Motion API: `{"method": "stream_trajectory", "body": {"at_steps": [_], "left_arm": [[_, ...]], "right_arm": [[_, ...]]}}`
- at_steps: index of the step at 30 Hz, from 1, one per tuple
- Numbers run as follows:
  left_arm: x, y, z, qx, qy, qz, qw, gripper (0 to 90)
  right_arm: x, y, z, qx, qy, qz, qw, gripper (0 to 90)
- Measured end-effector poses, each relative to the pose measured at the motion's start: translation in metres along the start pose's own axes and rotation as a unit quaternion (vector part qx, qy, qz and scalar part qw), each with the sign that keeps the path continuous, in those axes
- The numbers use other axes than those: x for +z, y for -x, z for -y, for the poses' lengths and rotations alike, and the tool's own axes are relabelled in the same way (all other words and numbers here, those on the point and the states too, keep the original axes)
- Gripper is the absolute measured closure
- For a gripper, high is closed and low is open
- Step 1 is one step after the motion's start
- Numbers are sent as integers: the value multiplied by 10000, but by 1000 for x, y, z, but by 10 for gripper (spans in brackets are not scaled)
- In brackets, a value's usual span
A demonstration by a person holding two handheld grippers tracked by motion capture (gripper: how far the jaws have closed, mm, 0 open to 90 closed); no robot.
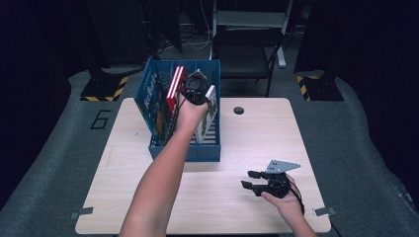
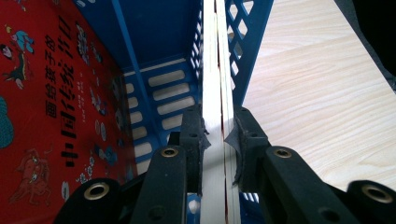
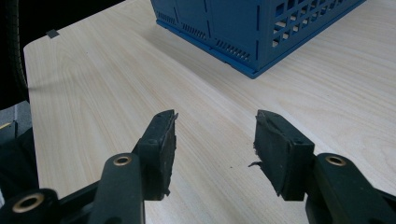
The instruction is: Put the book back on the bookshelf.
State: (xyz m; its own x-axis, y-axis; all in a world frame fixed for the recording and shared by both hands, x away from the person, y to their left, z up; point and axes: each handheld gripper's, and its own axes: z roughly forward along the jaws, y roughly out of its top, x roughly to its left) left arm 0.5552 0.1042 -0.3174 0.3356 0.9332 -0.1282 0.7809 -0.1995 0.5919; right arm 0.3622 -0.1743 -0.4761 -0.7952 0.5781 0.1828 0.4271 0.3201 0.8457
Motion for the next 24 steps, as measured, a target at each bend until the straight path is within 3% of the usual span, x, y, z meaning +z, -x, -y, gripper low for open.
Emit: {"method": "stream_trajectory", "body": {"at_steps": [5,11,24], "left_arm": [[4,4,0,24,5,2,10000,767],[14,9,3,133,4,-162,9998,767],[31,9,12,62,-47,-209,9998,767]], "right_arm": [[1,0,0,-34,-18,-17,10000,479],[1,0,1,-4,-15,-31,10000,479],[1,0,1,-4,-17,-41,10000,479]]}}
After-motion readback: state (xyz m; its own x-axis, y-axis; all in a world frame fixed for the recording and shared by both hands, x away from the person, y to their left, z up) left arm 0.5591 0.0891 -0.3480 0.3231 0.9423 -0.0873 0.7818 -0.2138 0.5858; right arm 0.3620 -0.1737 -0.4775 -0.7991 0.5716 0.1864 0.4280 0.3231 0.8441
